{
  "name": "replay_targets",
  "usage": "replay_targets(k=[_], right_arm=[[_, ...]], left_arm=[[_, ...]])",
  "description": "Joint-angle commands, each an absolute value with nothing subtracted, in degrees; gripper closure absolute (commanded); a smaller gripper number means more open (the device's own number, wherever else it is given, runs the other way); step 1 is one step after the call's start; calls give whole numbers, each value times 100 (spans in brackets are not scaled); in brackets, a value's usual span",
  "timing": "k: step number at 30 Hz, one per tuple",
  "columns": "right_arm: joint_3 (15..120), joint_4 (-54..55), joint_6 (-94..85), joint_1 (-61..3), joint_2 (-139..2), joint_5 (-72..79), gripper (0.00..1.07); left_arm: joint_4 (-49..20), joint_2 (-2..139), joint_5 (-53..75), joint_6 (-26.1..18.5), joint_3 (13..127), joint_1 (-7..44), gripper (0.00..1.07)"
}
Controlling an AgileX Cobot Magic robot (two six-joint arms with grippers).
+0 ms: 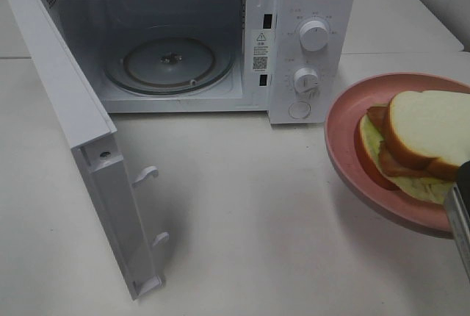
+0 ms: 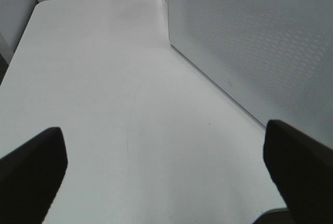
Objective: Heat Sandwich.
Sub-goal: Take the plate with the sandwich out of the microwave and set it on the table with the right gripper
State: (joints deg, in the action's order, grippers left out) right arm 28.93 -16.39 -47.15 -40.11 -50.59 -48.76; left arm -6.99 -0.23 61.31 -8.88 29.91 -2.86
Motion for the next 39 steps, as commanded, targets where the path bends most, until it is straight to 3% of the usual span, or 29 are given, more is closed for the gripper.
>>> replay_targets(k=[1,14,30,39], right_arm=[[2882,-1805,-4217,-4022,-5013,-4910,107],[2888,-2492,-1289,-4022,-5031,-5277,107],[2905,-2676,92,-4022,-5942,-5036,107],[3340,-3375,1398,-4005,-6824,-4813,106]], left_arm=[[-710,-74,6142,-882,2974,-275,9],[-710,-74,6142,-882,2974,-275,9],[-710,-74,6142,-882,2974,-275,9],[-710,-74,6142,-882,2974,-275,9]])
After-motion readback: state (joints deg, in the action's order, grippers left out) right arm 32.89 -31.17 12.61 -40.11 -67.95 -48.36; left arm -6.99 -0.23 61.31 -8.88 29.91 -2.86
